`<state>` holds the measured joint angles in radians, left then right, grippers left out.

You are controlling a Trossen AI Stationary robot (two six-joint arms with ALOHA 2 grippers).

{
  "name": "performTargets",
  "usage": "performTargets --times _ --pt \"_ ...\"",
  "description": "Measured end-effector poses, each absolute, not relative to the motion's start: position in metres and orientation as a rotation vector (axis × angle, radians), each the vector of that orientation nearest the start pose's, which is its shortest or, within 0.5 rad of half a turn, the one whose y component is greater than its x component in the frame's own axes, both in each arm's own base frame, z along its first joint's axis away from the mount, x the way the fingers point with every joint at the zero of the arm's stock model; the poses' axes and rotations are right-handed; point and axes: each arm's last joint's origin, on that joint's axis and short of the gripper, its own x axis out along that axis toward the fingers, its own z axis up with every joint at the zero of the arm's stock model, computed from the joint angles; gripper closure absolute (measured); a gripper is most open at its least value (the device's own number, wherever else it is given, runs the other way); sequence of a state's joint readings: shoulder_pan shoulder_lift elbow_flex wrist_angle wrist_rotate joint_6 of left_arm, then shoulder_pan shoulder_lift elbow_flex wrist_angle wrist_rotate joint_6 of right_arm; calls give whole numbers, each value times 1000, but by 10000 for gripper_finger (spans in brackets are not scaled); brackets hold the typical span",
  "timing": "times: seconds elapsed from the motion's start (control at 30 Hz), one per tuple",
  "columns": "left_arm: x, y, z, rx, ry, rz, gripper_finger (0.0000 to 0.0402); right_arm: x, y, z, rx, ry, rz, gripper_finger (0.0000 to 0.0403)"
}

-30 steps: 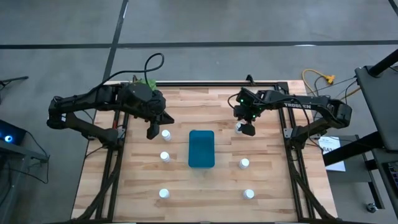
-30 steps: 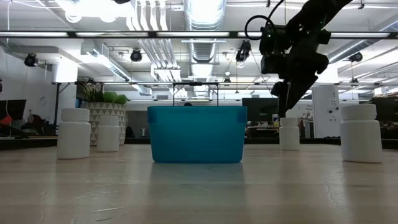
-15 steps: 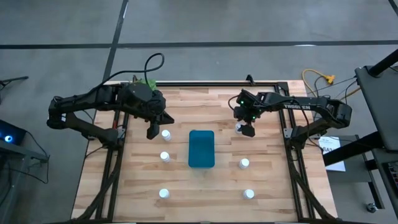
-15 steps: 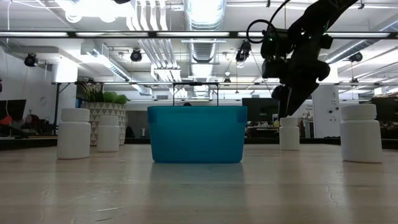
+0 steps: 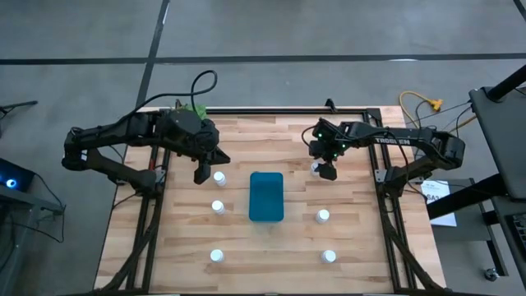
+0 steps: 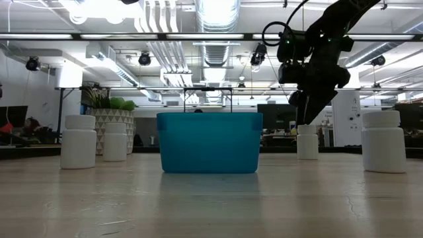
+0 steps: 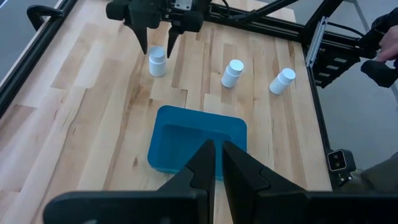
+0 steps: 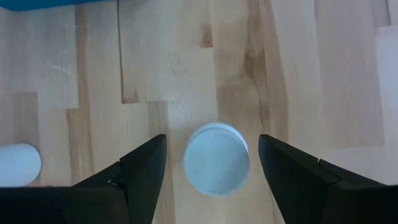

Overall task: Pick and place pill bottles into a basket
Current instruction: Put the white medicine bottle into the blue bin

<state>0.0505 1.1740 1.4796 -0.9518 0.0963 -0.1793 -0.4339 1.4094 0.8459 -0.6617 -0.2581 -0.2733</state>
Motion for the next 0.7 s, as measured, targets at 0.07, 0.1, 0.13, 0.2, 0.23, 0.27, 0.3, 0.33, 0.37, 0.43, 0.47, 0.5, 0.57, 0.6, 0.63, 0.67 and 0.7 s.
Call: performTargets --times 0.07,0.1,0.13,0.2,0.23,0.27,0.3,0.33,0.37,0.43,0.47,0.5,0.57,0.6,0.63,0.67,0.7 --pt "211 8 420 -220 647 14 391 229 -98 194 173 1158 5 156" --pt "211 8 420 -220 647 14 391 229 -98 194 172 1162 2 157" --pt "211 8 420 -221 647 14 391 229 -98 194 167 1167 -7 157" --pt "211 8 420 -221 647 14 391 228 -98 193 164 1176 -15 156" --pt "211 8 420 -220 647 14 391 228 -98 193 164 1179 -15 156" --pt "211 8 420 -220 647 14 391 227 -98 193 163 1181 -18 157" --pt "211 8 420 -221 647 14 391 227 -98 192 162 1182 -19 157" --pt "211 8 420 -220 647 14 391 227 -98 192 162 1183 -19 156" --pt "211 8 420 -220 647 14 391 227 -98 192 162 1183 -19 156" --pt "211 8 420 -220 647 14 391 228 -98 191 163 1186 -19 156" --pt "211 8 420 -221 647 14 391 228 -99 191 165 1190 -18 157" --pt "211 8 420 -220 647 14 391 228 -99 190 166 1194 -17 156" --pt "211 8 420 -220 647 14 391 229 -99 187 171 1206 -15 156" --pt "211 8 420 -220 647 14 391 230 -99 185 175 1213 -14 156" --pt "211 8 420 -220 647 14 391 231 -100 183 181 1222 -14 157" --pt "211 8 420 -220 647 14 391 231 -100 181 187 1230 -14 157" --pt "211 8 420 -221 647 14 391 232 -100 179 192 1237 -14 158"
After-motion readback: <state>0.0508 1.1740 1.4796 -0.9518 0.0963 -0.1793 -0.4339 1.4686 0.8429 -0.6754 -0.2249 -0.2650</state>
